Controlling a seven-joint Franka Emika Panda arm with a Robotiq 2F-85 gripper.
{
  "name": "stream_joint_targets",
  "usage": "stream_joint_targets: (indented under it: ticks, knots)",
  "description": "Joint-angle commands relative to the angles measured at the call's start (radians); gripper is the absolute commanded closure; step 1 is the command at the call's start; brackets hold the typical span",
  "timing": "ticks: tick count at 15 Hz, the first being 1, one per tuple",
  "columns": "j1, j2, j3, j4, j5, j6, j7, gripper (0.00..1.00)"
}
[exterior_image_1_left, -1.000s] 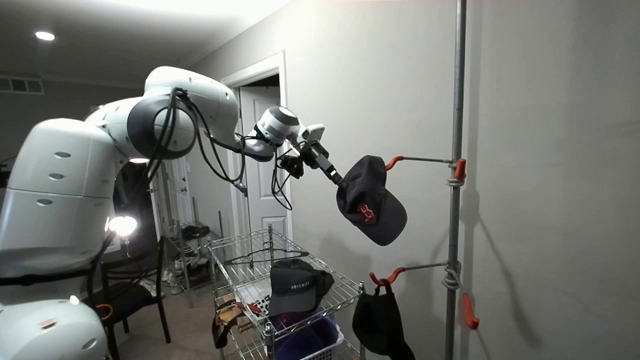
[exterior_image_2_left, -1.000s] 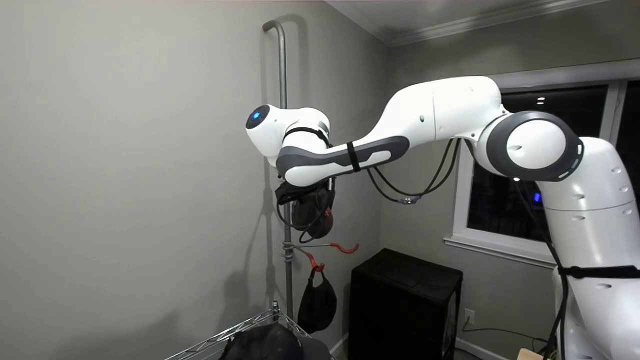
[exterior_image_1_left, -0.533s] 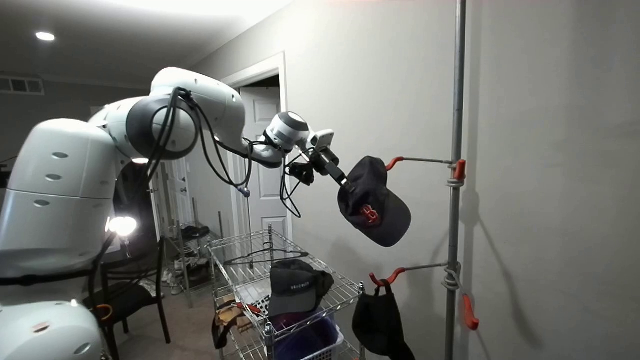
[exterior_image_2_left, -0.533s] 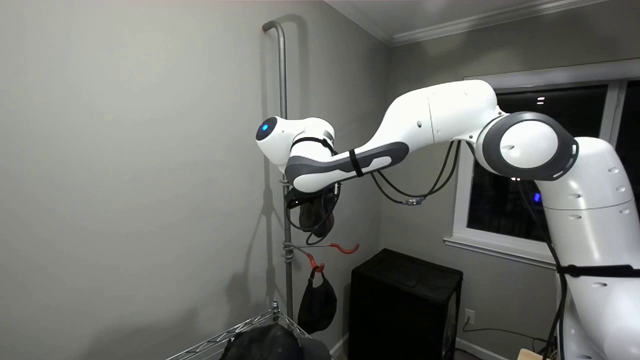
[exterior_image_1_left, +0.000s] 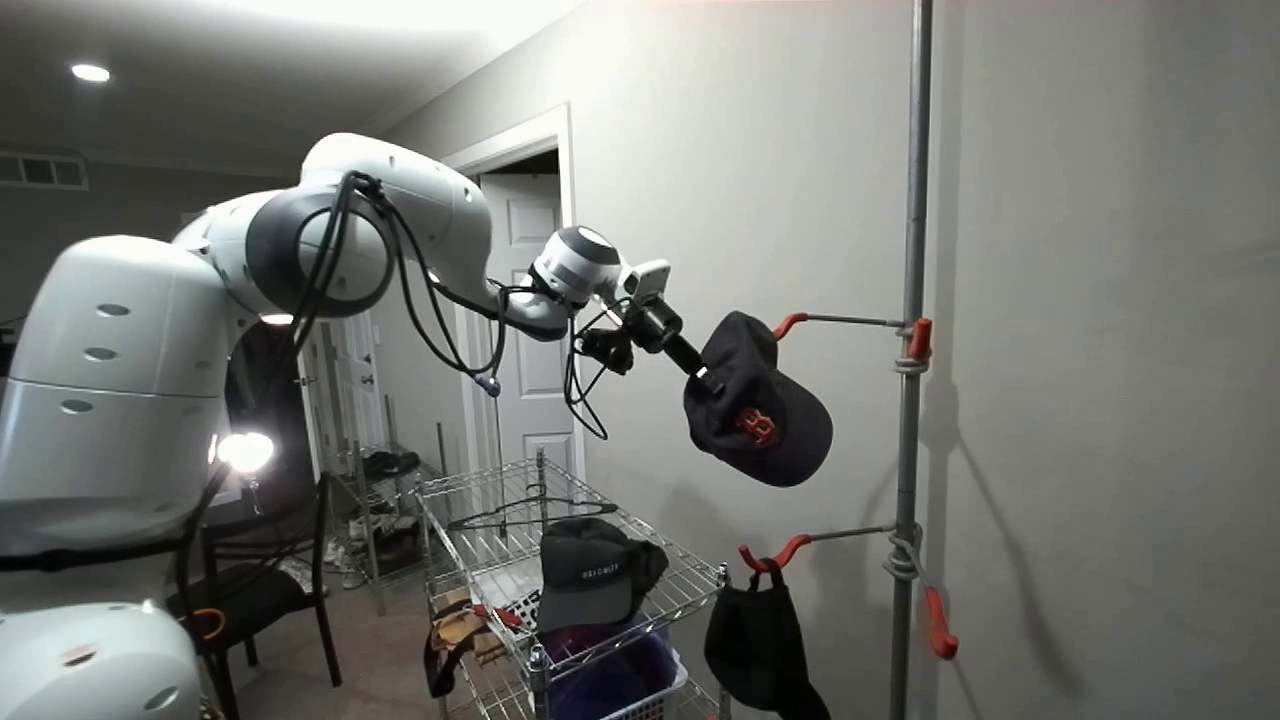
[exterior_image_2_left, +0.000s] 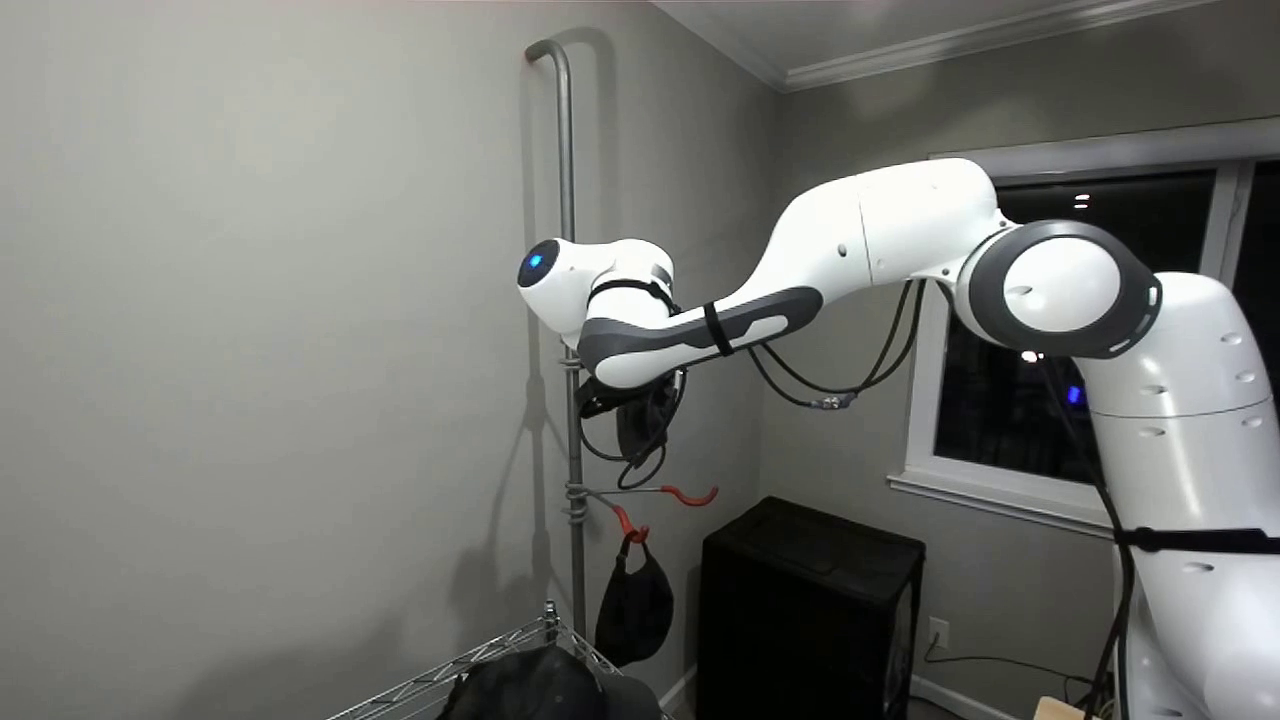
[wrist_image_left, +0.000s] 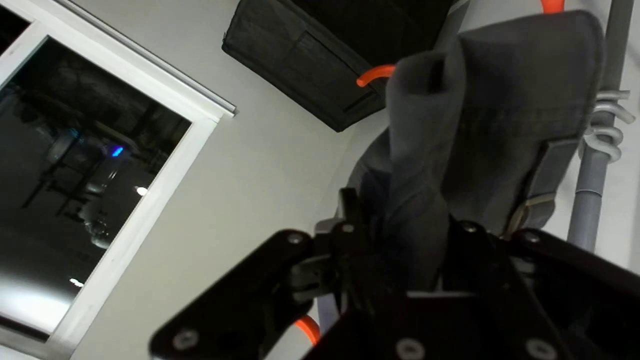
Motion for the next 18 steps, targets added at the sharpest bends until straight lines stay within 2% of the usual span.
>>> stream_joint_targets:
  ticks: [1,4,5,8,14,18]
  knots:
    - [-0.016,-0.066,0.018,-0.078,-0.043,0.041,0.030,0.95]
    - [-0.016,-0.100,0.031,-0.102,-0.046,0.051,0.015,0.98]
    - [-0.014,-0.115,0.034,-0.111,-0.050,0.046,0.015,0.95]
    - [-0.014,-0.165,0.046,-0.136,-0.068,0.029,0.013,0.95]
    - [-0.018,-0.251,0.070,-0.162,-0.179,-0.012,0.041,0.95]
    - [-0.020,-0.294,0.092,-0.182,-0.247,0.008,0.047,0.95]
